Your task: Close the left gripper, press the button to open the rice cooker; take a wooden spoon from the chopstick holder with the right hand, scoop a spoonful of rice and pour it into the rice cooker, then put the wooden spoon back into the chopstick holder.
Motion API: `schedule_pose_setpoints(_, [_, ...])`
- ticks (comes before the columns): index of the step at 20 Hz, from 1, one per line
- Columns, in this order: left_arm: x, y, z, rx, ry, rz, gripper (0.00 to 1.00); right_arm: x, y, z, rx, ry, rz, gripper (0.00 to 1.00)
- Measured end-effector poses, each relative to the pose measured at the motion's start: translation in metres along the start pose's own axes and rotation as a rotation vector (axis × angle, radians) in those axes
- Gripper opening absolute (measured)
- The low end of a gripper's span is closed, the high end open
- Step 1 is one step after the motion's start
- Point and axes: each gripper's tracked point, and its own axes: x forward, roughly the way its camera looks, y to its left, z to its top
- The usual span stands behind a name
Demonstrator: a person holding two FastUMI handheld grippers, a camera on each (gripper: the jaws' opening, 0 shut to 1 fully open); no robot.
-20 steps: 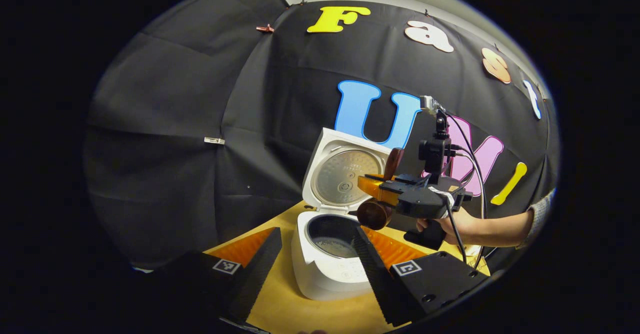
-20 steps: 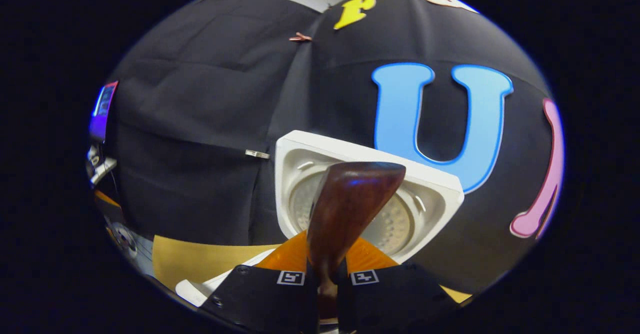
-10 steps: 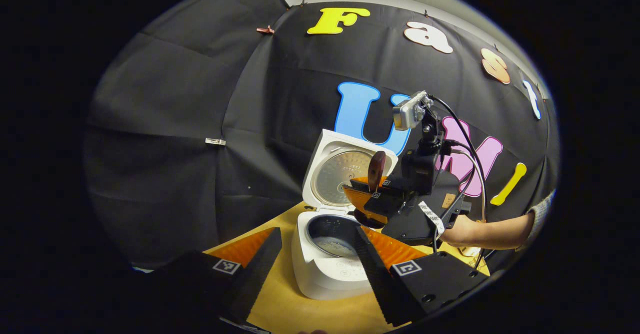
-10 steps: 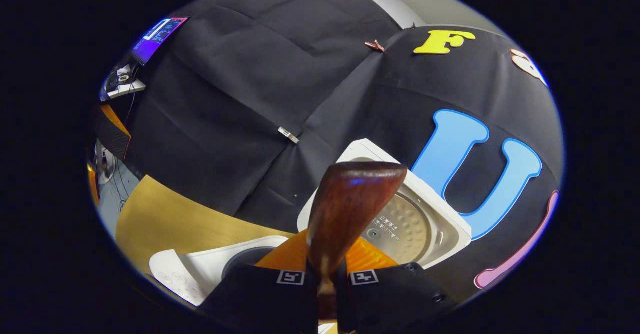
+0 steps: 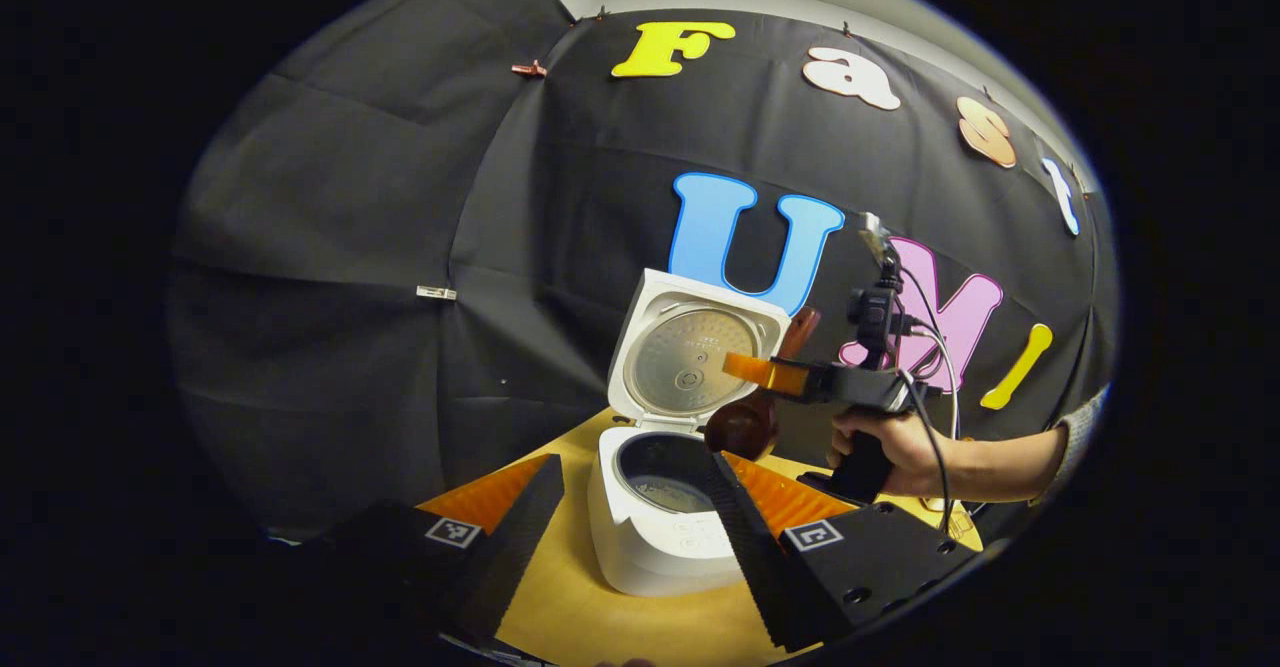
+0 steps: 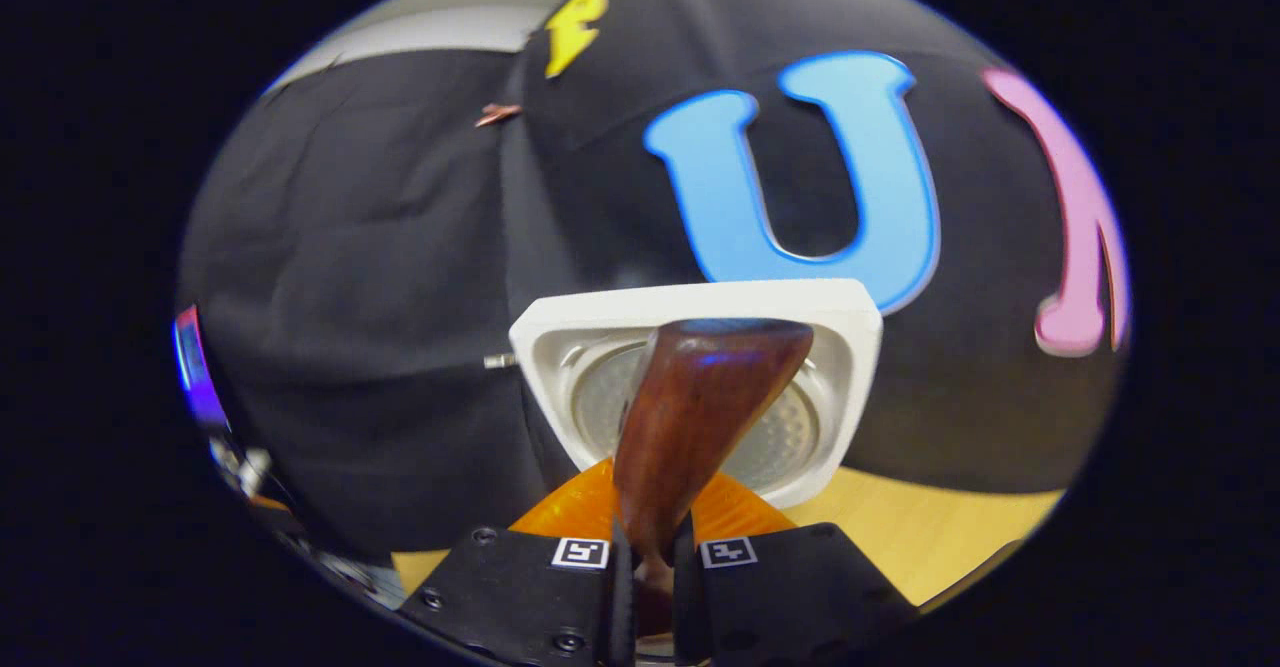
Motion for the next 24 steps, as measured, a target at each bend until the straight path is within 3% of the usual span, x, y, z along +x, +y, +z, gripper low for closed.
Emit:
schedule_pose_setpoints(4, [0.0,-0.011,0.004,0.012,-0.006,-0.017,0.94,-0.02,-0.05,0.024,0.396,-0.098,-0.077,0.18])
schedule_pose_setpoints(9, [0.004,-0.034,0.004,0.032,0.002,-0.063,0.94,-0.077,-0.105,0.057,0.576,-0.209,-0.127,0.18])
schedule_pose_setpoints(15, [0.013,-0.077,0.005,0.046,0.005,-0.147,0.94,-0.17,-0.175,0.093,0.612,-0.325,-0.206,0.18])
schedule_pose_setpoints(24, [0.03,-0.125,-0.002,0.068,0.025,-0.228,0.94,-0.353,-0.312,0.099,0.426,-0.411,-0.489,0.18])
